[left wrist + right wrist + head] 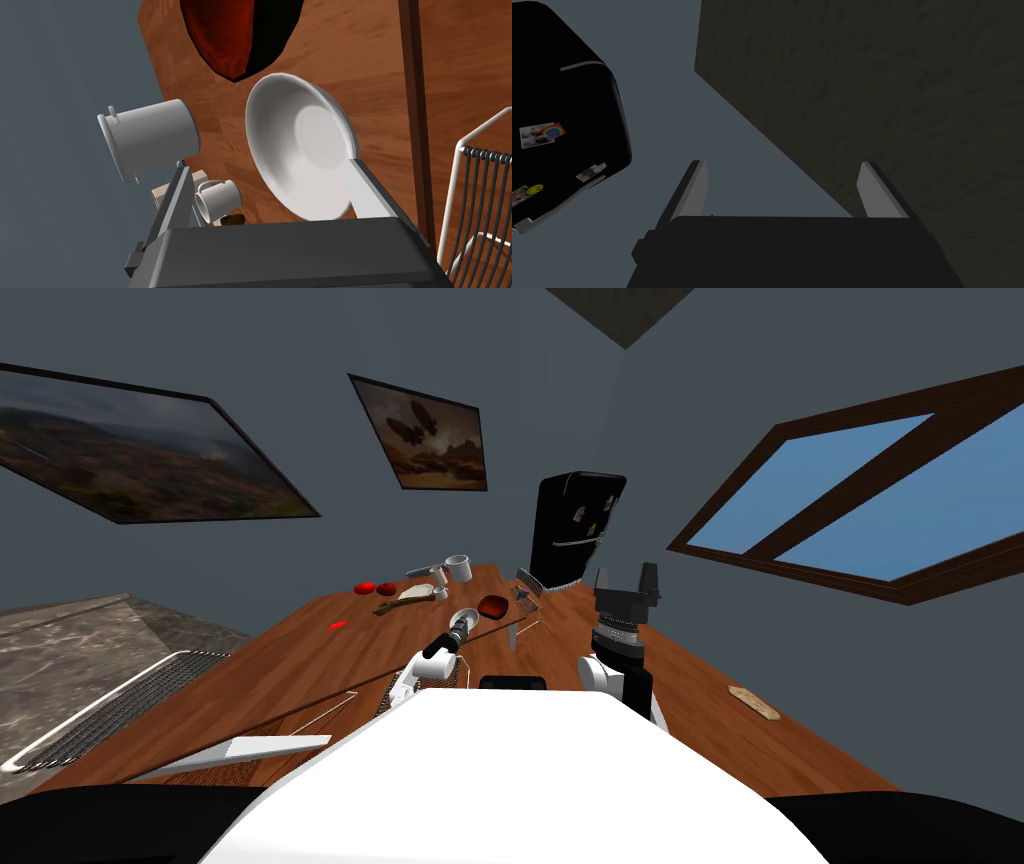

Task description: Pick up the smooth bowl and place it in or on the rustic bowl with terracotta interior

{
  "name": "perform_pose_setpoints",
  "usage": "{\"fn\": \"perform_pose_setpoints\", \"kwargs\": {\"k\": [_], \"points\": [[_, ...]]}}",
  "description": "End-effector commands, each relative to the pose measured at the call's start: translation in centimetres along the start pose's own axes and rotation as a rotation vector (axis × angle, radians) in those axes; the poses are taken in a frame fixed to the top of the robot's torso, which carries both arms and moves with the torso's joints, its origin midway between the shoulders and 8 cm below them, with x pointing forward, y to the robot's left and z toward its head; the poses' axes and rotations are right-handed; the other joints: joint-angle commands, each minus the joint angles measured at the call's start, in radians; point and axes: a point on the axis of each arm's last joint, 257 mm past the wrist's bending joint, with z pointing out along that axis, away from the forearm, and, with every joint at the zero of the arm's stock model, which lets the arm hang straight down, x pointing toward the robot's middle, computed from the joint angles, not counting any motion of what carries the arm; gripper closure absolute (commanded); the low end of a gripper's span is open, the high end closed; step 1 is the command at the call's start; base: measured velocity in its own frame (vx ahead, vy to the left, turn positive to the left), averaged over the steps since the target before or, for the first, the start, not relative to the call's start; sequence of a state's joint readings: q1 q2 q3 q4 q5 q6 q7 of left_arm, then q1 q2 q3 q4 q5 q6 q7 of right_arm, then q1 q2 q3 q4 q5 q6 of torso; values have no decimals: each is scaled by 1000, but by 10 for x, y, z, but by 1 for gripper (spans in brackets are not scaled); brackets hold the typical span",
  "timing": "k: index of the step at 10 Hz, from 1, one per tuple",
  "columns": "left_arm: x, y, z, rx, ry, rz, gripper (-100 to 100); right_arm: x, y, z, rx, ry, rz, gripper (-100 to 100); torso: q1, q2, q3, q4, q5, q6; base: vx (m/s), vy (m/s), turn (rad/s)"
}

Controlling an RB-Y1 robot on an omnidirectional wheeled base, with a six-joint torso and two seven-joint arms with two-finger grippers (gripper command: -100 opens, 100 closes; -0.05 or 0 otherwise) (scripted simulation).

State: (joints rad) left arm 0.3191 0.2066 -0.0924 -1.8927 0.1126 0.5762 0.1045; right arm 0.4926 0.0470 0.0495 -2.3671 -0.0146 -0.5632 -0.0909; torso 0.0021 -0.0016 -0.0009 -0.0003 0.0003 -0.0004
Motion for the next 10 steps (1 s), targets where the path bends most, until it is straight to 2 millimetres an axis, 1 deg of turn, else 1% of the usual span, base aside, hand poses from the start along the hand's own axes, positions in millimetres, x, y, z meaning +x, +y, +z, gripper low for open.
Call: {"fn": "perform_pose_setpoints", "kwargs": {"k": [1,4,6,9,10], "points": [[2,12,1,-41,0,-6,-100,0,0,0,0,0,0,0,0,0,0,0,0,0,20,25,-27],[-6,48,5,-172,-2,-35,-100,0,0,0,0,0,0,0,1,0,0,0,0,0,26,39,-55],[-12,67,5,-247,-6,-55,-100,0,0,0,0,0,0,0,1,-1,0,0,0,0,37,51,-64],[-21,90,3,-336,-13,-84,-100,0,0,0,0,0,0,0,2,-1,-1,0,0,0,35,49,-37],[-23,96,2,-360,-15,-93,-100,0,0,0,0,0,0,0,1,0,0,0,0,0,6,-1,18]]}}
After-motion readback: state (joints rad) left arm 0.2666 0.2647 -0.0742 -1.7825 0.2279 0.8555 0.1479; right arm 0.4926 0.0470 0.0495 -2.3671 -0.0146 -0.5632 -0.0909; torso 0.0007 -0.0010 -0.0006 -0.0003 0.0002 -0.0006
